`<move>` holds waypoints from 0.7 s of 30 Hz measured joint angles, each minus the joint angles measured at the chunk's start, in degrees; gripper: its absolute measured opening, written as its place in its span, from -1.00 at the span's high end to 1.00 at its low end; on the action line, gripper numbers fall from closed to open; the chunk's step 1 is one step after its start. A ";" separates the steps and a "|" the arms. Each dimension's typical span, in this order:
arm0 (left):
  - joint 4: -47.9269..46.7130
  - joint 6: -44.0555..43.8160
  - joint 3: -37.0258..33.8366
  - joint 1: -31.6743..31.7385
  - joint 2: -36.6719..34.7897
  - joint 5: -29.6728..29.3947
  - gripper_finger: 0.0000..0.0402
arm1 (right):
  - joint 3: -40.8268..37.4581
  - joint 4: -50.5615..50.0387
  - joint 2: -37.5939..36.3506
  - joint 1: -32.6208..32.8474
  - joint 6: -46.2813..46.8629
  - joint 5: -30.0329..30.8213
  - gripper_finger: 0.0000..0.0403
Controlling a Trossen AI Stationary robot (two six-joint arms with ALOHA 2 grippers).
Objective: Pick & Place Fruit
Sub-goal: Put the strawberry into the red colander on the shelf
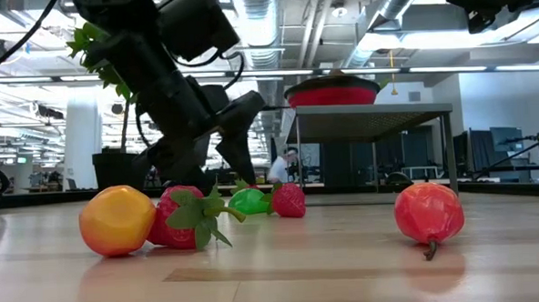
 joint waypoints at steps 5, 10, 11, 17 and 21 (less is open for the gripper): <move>2.04 -1.42 -0.40 0.00 0.00 -0.03 -0.52 | 0.00 0.01 0.00 0.00 0.00 0.00 1.00; 5.67 -1.66 -0.40 0.01 0.00 -0.11 -0.51 | 0.00 0.01 0.00 0.00 -0.01 0.00 1.00; 6.49 -1.67 -0.40 0.00 0.00 -0.11 -0.51 | 0.00 0.01 0.00 0.00 0.00 0.00 1.00; 7.24 -1.71 -0.40 0.00 0.00 -0.20 -0.51 | 0.00 0.01 0.00 0.00 -0.02 0.00 1.00; 7.31 -1.71 -0.40 0.00 0.00 -1.01 -0.51 | 0.00 0.01 0.00 0.00 -0.02 0.00 1.00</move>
